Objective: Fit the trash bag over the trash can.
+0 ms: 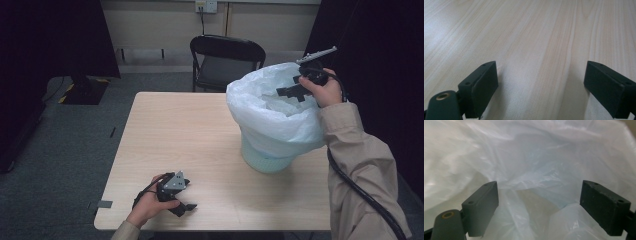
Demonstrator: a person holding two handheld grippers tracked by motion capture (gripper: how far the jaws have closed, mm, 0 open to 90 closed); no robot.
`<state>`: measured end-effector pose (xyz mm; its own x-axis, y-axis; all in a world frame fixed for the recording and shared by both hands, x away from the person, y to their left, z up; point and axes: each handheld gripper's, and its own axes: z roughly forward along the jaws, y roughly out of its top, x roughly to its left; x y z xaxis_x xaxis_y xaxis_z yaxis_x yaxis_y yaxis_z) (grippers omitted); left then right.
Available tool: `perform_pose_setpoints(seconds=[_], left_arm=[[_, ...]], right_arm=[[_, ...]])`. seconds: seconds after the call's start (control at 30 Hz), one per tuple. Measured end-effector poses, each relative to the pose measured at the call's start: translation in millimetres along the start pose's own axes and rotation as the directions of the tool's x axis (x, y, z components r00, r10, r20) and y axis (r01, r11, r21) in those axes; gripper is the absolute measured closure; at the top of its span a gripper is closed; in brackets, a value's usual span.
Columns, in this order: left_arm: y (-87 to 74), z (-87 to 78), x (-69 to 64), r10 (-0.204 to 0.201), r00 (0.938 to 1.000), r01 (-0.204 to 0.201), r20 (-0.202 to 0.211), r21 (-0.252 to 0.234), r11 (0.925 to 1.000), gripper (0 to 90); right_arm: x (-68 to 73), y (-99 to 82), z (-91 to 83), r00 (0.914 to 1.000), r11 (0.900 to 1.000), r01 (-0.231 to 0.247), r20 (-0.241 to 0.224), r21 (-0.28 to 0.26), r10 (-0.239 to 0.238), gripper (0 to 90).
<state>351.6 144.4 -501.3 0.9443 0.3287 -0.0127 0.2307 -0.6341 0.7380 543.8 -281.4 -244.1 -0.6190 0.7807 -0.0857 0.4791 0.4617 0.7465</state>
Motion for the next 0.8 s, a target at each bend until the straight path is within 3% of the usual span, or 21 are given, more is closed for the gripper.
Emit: perform_pose_setpoints(seconds=[0.1, 0.27, 0.33, 0.4, 0.57, 0.67, 0.8], left_arm=[[0.1, 0.0, 0.1, 0.003, 1.0000, -0.003, 0.000, 0.001, 1.0000, 11.4], [0.1, 0.1, 0.0, 0.002, 1.0000, -0.002, -0.002, 0.000, 1.0000, 11.3], [0.1, 0.0, -0.1, 0.003, 1.0000, -0.003, -0.003, 0.002, 1.0000, 11.3], [0.1, 0.0, -0.4, 0.001, 1.0000, -0.001, -0.004, 0.001, 1.0000, 11.3], [0.2, 0.0, -1.1, -0.002, 1.0000, 0.002, -0.007, 0.002, 1.0000, 11.3], [0.4, 0.3, -1.6, -0.003, 1.0000, 0.003, -0.008, 0.002, 1.0000, 11.3], [0.5, 0.3, -1.7, -0.003, 1.0000, 0.003, -0.009, 0.004, 1.0000, 11.2]], right_arm=[[6.8, 7.9, -17.3, 1.0000, 0.9996, -0.002, -0.003, -0.029, 0.002, 14.3], [21.7, 20.0, -53.6, 0.9988, 0.9949, 0.041, -0.020, -0.092, -0.043, 14.3], [25.7, 19.2, -66.0, 0.9974, 0.9951, 0.066, -0.025, -0.073, -0.068, 14.3], [25.8, 12.3, -74.9, 0.9965, 0.9947, 0.083, -0.005, -0.061, -0.083, 14.3], [17.6, -18.2, -86.1, 0.9993, 0.9989, 0.038, -0.005, -0.026, -0.038, 14.3], [10.1, -40.4, -84.4, 1.0000, 0.9995, -0.001, -0.004, -0.032, 0.001, 14.3], [2.9, -61.3, -78.3, 0.9994, 0.9994, -0.034, -0.003, -0.002, 0.034, 14.3]])
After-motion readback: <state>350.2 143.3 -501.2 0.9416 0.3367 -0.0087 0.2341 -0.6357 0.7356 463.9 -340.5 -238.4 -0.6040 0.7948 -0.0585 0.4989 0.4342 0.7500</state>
